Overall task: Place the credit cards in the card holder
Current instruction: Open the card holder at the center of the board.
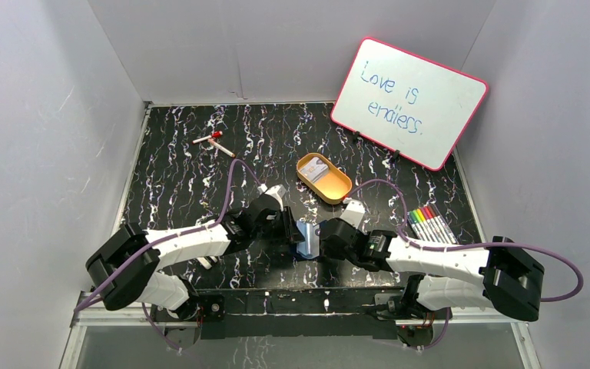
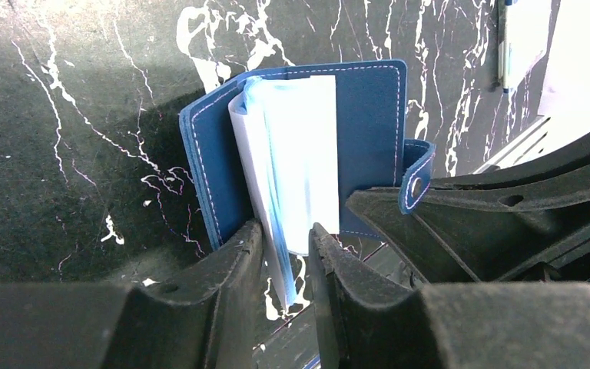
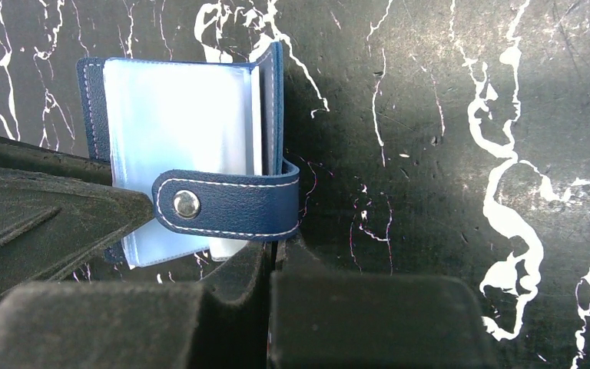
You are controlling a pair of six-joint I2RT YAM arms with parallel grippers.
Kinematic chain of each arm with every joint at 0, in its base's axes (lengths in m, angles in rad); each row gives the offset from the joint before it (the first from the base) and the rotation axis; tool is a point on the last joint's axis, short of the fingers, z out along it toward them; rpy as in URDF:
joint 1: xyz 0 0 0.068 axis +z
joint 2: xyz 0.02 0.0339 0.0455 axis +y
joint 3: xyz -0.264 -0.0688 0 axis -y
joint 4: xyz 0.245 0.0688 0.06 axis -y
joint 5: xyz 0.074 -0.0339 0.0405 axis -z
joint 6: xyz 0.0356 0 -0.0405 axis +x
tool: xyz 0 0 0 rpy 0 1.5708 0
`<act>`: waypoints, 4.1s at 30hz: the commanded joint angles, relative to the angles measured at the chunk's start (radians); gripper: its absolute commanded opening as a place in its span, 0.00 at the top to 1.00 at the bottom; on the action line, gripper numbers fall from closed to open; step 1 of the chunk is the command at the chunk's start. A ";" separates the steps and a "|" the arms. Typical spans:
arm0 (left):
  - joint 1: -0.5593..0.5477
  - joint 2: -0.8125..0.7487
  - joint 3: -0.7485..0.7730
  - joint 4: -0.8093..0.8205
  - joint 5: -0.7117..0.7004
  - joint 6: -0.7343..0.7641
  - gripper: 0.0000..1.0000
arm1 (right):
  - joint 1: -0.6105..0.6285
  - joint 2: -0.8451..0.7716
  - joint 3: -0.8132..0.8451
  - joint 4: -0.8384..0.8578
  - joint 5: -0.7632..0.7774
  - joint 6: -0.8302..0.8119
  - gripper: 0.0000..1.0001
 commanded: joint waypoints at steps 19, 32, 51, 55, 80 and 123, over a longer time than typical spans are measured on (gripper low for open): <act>-0.003 0.002 0.043 0.093 0.089 0.025 0.94 | -0.004 -0.046 -0.038 0.015 0.022 0.015 1.00; -0.003 0.052 0.048 0.089 0.101 0.031 0.90 | -0.005 -0.046 -0.043 0.023 0.018 0.012 1.00; -0.003 0.059 0.054 0.030 0.064 0.061 0.66 | -0.006 -0.053 -0.049 0.018 0.023 0.014 1.00; -0.003 0.061 0.057 0.030 0.067 0.067 0.73 | -0.006 -0.055 -0.051 0.017 0.022 0.014 1.00; -0.003 -0.065 0.227 -0.349 -0.066 0.110 1.00 | -0.005 -0.297 -0.020 0.265 -0.167 -0.338 0.39; -0.003 -0.124 0.042 -0.205 -0.045 -0.092 1.00 | -0.077 0.085 -0.108 0.638 -0.465 -0.175 0.84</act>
